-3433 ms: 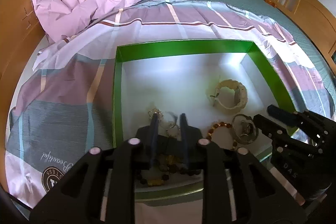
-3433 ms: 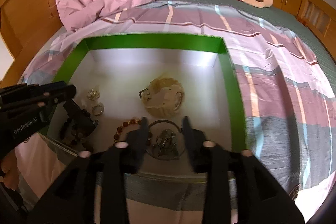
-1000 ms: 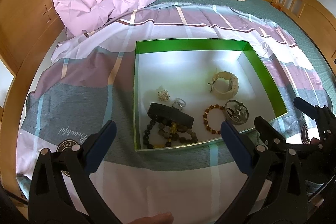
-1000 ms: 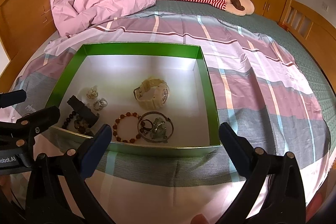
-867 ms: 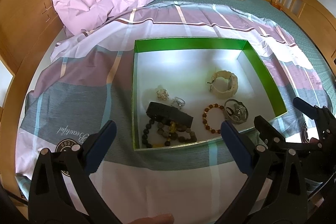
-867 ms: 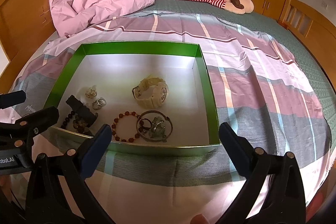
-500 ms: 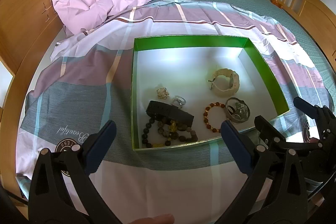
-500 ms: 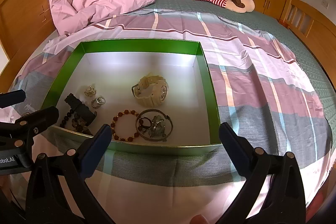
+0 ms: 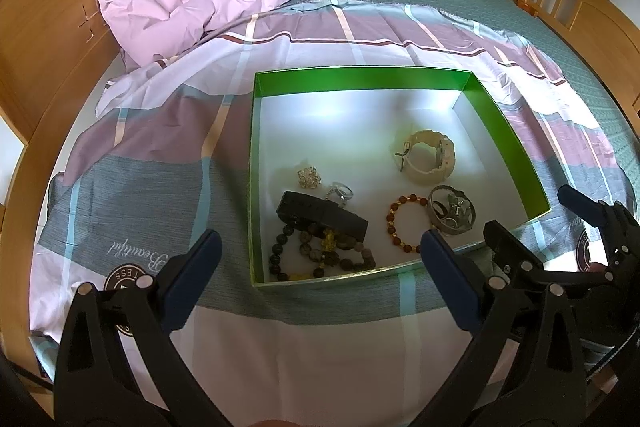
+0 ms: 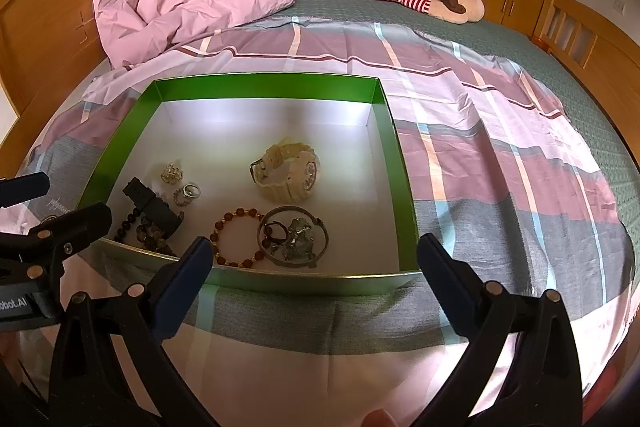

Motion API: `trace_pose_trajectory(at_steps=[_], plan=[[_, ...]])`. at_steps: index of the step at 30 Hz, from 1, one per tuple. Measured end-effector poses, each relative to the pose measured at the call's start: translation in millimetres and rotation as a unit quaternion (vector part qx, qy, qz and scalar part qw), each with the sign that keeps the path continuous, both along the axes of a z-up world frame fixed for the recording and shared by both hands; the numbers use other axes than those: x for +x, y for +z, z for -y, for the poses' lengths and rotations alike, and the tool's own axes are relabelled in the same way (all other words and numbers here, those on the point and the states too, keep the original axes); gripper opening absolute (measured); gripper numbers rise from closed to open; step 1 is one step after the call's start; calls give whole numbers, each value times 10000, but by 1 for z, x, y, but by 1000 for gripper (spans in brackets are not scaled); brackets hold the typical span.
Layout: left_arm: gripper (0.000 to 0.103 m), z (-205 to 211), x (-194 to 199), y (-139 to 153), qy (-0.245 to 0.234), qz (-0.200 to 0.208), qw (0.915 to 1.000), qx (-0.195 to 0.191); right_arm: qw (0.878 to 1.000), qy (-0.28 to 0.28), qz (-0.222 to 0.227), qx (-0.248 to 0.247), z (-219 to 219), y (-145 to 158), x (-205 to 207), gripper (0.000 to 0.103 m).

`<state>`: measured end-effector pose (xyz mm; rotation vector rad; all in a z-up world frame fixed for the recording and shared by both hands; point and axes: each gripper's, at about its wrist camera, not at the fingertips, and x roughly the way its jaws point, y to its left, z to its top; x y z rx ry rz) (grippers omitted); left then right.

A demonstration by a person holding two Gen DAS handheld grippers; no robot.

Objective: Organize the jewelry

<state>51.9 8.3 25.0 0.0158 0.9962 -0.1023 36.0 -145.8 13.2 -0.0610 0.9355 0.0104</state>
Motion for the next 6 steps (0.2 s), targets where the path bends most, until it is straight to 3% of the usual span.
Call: trace_pose_trajectory(at_steps=[6], plan=[[99, -4, -7, 4, 71, 68, 10000, -10, 9999, 61, 95, 104, 28, 2, -22, 99]])
